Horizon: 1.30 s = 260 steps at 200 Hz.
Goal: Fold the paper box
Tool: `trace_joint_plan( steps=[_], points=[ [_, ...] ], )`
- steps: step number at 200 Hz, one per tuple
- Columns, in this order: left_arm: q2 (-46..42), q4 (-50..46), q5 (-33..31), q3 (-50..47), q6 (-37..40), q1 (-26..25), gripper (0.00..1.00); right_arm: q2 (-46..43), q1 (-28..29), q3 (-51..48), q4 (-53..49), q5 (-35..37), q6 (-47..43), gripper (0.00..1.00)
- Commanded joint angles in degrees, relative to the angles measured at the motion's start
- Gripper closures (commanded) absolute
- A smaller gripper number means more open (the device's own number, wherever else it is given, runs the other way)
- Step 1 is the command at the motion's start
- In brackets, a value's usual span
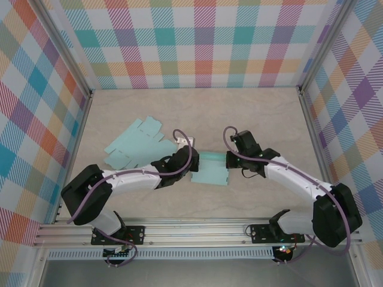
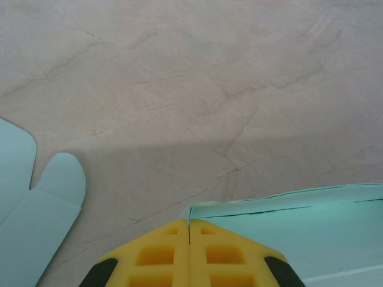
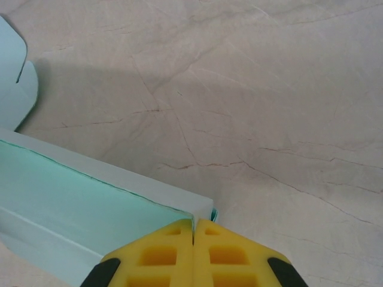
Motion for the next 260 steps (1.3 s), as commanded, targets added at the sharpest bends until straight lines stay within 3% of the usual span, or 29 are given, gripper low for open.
trace_joint_plan(
  steps=[1,76,135,184,260],
  points=[
    [0.53,4.14,0.75,-3.02,0.54,-2.07,1.0,-3.27,1.66,-3.14,7.69,-0.92,-1.05,1.0],
    [4.32,18.38,-1.01,-1.34,8.24,-2.53,1.0,-8.98,1.7,-6.86,17.92,5.13,-1.68,1.0],
    [13.57,35.62,-3.71,2.14,18.93,-2.56,1.0,-7.96,1.66,-11.95,33.86,11.59,-7.94,1.0],
    [17.88,43.24,-4.07,4.63,26.77,-2.12,1.0,-5.63,1.7,-14.88,46.52,14.37,-14.55,1.0],
    [21.31,48.44,-3.37,0.77,26.7,-1.9,1.0,-2.31,1.66,-25.27,63.46,14.37,-15.92,1.0]
  ],
)
